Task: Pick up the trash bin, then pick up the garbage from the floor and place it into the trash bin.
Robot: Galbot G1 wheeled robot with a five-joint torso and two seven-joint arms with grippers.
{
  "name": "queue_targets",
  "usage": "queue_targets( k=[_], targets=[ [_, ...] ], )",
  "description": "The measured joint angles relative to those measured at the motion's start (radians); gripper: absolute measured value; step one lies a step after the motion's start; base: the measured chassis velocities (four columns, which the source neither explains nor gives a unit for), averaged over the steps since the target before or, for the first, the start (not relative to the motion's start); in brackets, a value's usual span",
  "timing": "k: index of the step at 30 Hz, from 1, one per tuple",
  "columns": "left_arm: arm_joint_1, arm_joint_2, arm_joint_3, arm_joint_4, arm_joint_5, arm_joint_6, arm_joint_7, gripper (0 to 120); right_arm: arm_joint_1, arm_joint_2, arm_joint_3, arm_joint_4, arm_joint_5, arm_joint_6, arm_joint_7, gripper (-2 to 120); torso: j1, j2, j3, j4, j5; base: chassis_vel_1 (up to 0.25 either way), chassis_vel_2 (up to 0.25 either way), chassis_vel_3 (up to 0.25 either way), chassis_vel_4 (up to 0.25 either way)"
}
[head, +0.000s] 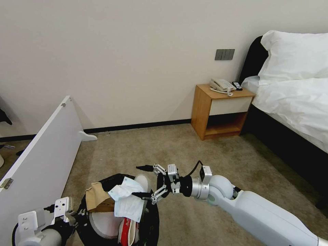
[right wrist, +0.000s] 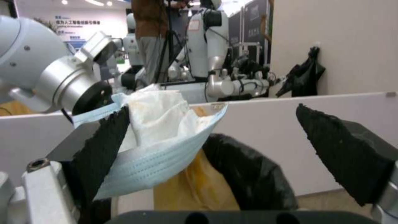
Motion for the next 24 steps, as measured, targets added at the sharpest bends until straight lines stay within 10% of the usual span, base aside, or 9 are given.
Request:
queue_targets(
  k=[24],
  targets=[
    [-0.001, -0.002, 0.004, 0.0, -0.004, 0.0, -0.001, 1, 0.019, 0.017, 0.043, 0.006, 0.017, 0.009, 0.02, 100, 0.0, 0.0, 0.0, 0.0, 0.0, 0.0, 0.0, 0.0, 0.0]
  ],
)
